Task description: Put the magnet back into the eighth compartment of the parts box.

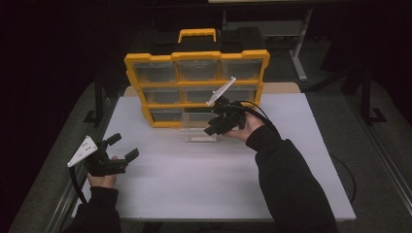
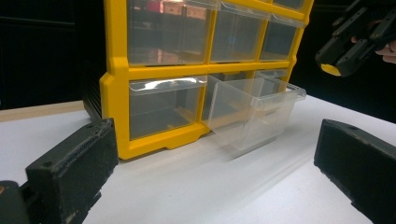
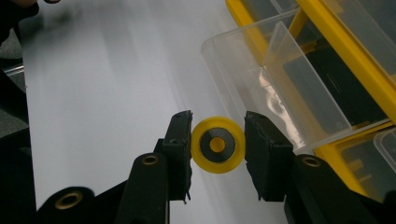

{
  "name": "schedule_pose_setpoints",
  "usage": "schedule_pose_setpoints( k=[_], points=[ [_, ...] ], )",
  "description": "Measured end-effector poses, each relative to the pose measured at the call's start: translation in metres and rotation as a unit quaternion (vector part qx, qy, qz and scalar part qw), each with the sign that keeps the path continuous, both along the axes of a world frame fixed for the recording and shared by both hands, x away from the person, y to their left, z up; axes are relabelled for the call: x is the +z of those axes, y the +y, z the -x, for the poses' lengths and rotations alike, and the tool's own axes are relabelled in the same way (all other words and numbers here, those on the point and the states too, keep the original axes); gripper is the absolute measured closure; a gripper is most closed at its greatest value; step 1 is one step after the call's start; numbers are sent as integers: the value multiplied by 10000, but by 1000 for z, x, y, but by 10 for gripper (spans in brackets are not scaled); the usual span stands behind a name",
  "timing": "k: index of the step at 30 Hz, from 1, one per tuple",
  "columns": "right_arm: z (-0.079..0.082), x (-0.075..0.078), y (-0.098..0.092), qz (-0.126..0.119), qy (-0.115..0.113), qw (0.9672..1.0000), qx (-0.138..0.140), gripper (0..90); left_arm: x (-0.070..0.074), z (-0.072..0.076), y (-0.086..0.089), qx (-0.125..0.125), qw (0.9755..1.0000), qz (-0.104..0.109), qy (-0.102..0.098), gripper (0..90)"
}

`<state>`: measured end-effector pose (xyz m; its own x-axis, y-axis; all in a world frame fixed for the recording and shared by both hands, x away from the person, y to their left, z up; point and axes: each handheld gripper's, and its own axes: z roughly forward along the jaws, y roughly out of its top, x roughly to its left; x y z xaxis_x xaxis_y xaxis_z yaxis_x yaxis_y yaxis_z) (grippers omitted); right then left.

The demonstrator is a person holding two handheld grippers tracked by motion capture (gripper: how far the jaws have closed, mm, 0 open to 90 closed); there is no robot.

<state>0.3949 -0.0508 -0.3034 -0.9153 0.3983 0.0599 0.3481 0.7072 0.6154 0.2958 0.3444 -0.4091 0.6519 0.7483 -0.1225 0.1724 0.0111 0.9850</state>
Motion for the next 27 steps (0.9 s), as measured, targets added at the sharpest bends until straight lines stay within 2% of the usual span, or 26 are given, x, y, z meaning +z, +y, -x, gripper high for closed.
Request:
schedule_pose_setpoints(
  k=[15, 27],
  points=[
    [-18, 7, 5, -81, -6, 9997, -210, 611, 0, 0, 0, -2, 10000, 6, -10, 0],
    [-31, 0, 12, -107, 56, 9991, -401, 611, 0, -1, 0, -15, 10000, 4, -9, 0]
  ],
)
